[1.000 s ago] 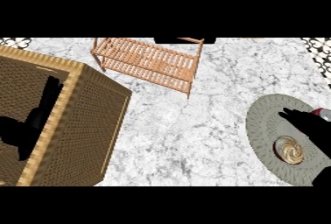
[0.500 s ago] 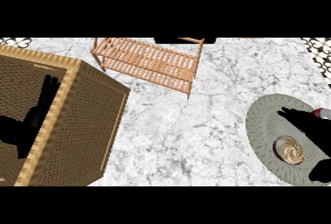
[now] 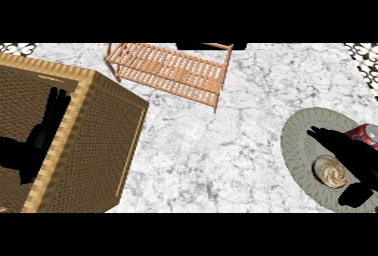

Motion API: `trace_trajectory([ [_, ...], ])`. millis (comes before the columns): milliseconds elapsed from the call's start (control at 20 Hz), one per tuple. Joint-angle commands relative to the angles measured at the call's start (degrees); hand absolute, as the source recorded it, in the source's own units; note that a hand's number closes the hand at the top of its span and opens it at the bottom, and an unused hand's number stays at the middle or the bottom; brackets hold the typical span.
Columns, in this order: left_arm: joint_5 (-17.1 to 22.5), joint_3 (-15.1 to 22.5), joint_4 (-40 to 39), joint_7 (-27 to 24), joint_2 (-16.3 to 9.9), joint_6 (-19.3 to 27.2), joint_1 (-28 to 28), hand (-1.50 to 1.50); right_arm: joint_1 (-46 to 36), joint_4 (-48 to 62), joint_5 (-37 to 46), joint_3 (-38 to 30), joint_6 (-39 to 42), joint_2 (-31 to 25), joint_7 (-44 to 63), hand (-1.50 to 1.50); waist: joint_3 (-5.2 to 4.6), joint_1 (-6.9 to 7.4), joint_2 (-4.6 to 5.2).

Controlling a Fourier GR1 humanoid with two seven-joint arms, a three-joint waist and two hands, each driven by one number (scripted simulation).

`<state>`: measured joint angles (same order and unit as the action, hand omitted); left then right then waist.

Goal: Pick the cupcake from the placemat and place it in the tiered shelf

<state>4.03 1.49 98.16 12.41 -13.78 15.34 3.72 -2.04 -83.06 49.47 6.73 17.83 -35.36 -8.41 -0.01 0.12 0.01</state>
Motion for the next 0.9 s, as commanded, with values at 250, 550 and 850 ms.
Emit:
trace_trajectory([
  [250,-2.04,0.21,-1.45,-3.75,1.94,-1.8,-0.08,0.0,-3.67,9.41,6.52,2.33,0.55,5.83,-0.59,1.5,0.01,0.15,0.04],
  [550,0.46,-3.5,-2.95,-3.76,-0.38,-4.45,2.3,0.0,-5.15,13.62,12.03,2.21,-8.44,3.78,-9.18,1.5,0.01,0.09,0.03],
  [850,-0.85,-0.24,-0.94,-0.45,0.5,-2.31,1.81,0.0,-7.39,7.01,15.19,5.39,-4.93,26.66,21.57,1.5,-0.27,1.46,-0.24],
])
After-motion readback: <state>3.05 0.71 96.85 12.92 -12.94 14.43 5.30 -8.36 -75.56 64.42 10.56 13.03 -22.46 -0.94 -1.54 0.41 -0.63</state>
